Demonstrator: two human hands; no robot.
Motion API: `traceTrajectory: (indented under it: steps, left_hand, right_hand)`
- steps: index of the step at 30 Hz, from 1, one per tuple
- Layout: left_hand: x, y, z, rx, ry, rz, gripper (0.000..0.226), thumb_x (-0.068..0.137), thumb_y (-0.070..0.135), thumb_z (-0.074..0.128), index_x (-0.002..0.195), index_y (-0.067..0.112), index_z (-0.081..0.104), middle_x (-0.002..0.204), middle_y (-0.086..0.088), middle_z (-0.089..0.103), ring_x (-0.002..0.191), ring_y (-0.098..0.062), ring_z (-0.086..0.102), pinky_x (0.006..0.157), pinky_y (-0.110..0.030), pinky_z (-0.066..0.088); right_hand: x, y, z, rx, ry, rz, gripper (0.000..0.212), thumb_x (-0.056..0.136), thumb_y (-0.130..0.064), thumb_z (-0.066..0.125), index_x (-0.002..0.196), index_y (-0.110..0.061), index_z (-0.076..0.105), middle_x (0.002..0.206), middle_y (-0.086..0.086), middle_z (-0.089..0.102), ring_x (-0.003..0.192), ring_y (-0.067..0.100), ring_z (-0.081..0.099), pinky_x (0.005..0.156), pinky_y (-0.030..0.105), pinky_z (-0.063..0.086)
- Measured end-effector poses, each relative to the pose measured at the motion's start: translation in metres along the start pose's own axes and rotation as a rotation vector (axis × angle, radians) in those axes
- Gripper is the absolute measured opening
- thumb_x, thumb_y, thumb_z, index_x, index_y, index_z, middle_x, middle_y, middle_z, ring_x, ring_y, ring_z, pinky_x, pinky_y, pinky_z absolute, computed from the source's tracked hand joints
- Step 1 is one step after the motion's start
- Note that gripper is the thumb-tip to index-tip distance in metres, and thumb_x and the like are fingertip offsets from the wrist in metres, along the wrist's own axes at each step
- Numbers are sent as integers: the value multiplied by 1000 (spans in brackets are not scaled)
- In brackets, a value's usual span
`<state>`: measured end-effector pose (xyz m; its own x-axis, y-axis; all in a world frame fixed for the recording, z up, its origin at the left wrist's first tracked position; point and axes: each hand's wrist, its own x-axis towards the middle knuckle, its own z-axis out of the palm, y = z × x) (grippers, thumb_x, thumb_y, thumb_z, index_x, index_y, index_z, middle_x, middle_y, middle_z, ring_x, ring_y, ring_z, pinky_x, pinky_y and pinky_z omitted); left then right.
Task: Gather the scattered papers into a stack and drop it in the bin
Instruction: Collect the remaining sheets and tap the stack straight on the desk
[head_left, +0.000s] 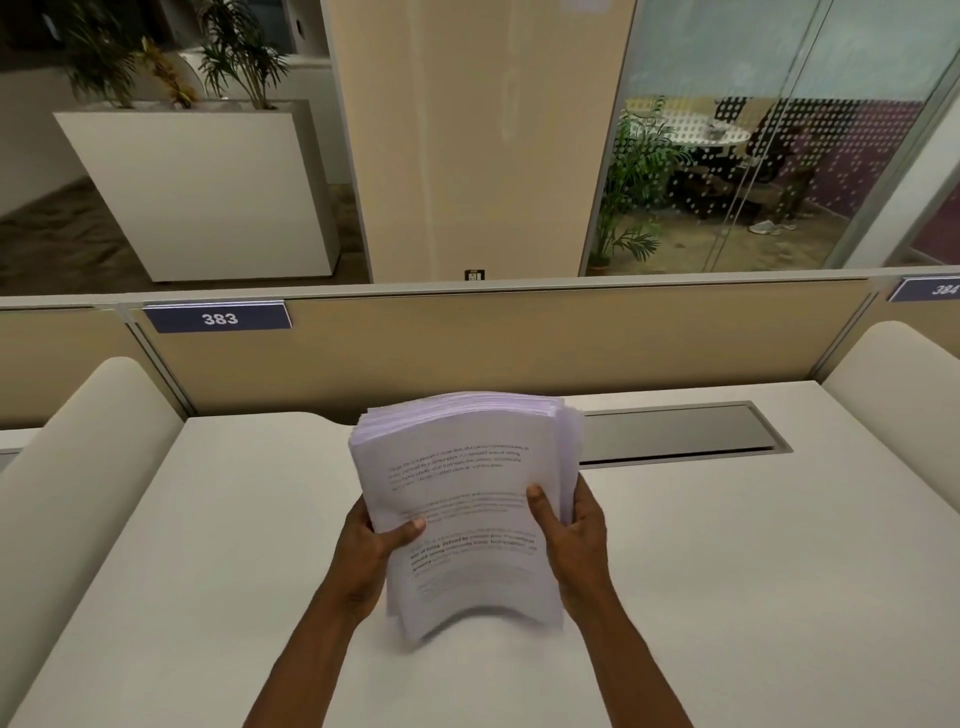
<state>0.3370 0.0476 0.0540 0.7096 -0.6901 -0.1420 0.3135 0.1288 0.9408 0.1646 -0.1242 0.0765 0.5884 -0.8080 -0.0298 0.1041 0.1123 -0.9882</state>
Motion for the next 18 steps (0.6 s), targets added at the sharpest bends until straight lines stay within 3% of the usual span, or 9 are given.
traceTrajectory:
  steps: [2, 5, 9, 11, 14, 18]
  left_hand:
    - [-9, 2, 6, 2, 27, 90, 56, 65, 18, 91, 118, 24, 72, 117, -15, 74, 106, -32, 73, 80, -47, 63]
    - [-24, -5, 15, 77, 71, 159, 55, 64, 25, 89, 116, 35, 74, 113, -7, 76, 107, -24, 73, 79, -33, 62]
    - [-35, -2, 27, 226, 66, 242, 67, 69, 33, 87, 131, 38, 60, 125, -1, 70, 118, -21, 66, 88, -37, 61]
    - [-38, 6, 35, 249, 54, 317, 76, 72, 33, 87, 138, 32, 52, 128, 0, 66, 120, -21, 63, 89, -36, 61]
    - [-39, 14, 61, 244, 67, 326, 69, 73, 31, 88, 134, 27, 56, 123, -2, 69, 115, -23, 67, 85, -36, 62]
    - [-40, 16, 76, 223, 194, 349, 45, 80, 27, 80, 123, 27, 67, 114, 0, 75, 107, -23, 72, 87, -46, 63]
  right_hand:
    - [-9, -8, -2, -54, -12, -109, 41, 87, -45, 73, 125, -34, 63, 108, -3, 75, 99, 18, 74, 71, 31, 63]
    - [-23, -5, -9, -122, -48, -176, 45, 91, -40, 66, 131, -50, 51, 116, -19, 68, 110, 4, 66, 77, 19, 58]
    - [-29, 2, -21, -28, 3, -184, 61, 88, -26, 63, 139, -46, 36, 122, -17, 62, 113, 9, 62, 81, 27, 59]
    - [-27, -1, -22, 21, 22, -199, 64, 88, -32, 64, 144, -39, 35, 123, -9, 64, 110, 13, 65, 77, 30, 61]
    - [-25, -9, -5, 18, 81, -177, 61, 83, -53, 66, 139, -43, 46, 117, -7, 68, 105, 13, 68, 74, 32, 62]
    - [-22, -17, 6, 34, 262, -212, 52, 74, -66, 73, 117, -39, 64, 101, -10, 73, 94, 11, 70, 65, 20, 57]
